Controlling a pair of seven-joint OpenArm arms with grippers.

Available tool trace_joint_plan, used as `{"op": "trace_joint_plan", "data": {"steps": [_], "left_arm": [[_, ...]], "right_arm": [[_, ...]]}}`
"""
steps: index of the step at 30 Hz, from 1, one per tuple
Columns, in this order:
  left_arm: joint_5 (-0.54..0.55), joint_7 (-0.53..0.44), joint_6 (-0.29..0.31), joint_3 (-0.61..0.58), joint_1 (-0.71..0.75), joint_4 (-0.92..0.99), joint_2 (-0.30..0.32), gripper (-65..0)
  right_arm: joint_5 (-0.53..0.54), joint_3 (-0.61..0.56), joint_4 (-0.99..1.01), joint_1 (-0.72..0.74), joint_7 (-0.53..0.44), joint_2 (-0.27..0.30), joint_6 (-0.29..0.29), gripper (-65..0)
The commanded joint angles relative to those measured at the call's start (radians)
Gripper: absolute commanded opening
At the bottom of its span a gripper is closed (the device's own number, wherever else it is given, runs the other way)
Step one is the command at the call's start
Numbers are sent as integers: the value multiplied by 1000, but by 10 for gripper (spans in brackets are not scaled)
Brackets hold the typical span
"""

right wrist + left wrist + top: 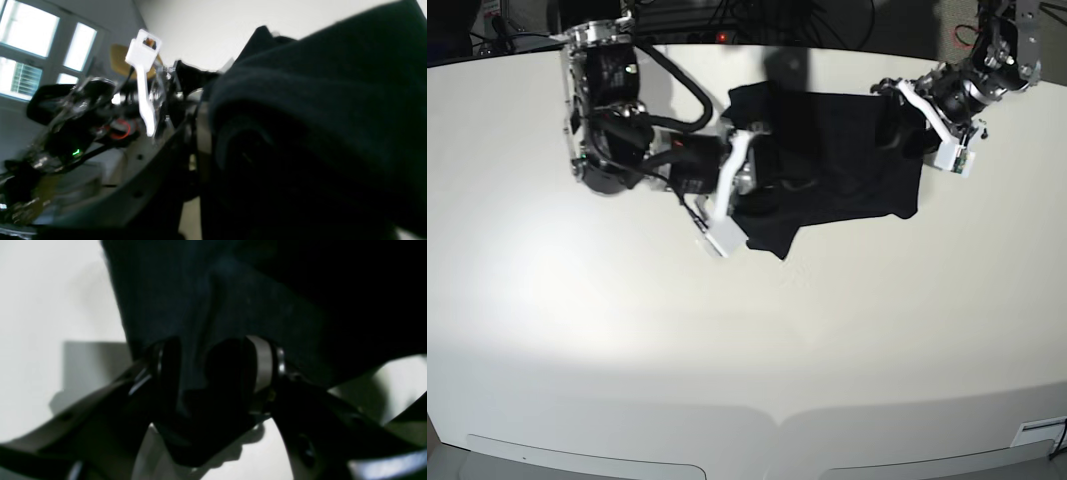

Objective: Fold the T-shirt properly
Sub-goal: 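Carry the folded end further over the strip with the right gripper, then lay the right gripper's end onto the left gripper's end and release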

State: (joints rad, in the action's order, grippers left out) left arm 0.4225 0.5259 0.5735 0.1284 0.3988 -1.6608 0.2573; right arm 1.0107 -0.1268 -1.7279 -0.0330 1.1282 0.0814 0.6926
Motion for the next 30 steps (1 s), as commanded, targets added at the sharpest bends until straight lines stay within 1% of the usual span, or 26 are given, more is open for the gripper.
{"op": "trace_joint_plan", "data": {"steps": [1,4,7,11,14,18,19,22,25,27,30], "left_arm": [[-11,-22,2,4,-2,-16,10,-359],[-67,-23,-2,4,-2,-16,10,-359],[-100,-26,-32,4,-2,-15,10,-359],[-119,-26,-31,4,-2,-14,9,-359],[-119,-29,-31,4,-2,-14,9,-359],[-119,-30,-31,3,-2,-14,9,-359],[-116,-31,-31,3,-2,-14,9,-359],[-116,-33,-32,4,-3,-15,10,-359],[-115,-29,-32,4,-2,-24,15,-361],[-91,-9,-32,4,1,-50,31,-361],[-27,17,-37,4,21,-130,74,-371]], "right_arm": [[9,-18,-18,25,-30,-24,6,-650],[-79,-69,-17,36,-59,-81,-5,-650],[-155,-115,-17,36,-98,-133,-11,-650],[-204,-172,-16,36,-139,-196,-21,-650],[-205,-204,-16,36,-145,-235,-21,-650],[-208,-242,-13,37,-165,-239,-21,-650],[-217,-256,-11,38,-185,-239,-21,-650],[-290,-282,-3,38,-238,-239,-29,-650],[-304,-286,19,40,-266,-239,-42,-650],[-301,-286,40,53,-269,-239,-42,-650],[-301,-286,61,78,-271,-239,-42,-650]]}}
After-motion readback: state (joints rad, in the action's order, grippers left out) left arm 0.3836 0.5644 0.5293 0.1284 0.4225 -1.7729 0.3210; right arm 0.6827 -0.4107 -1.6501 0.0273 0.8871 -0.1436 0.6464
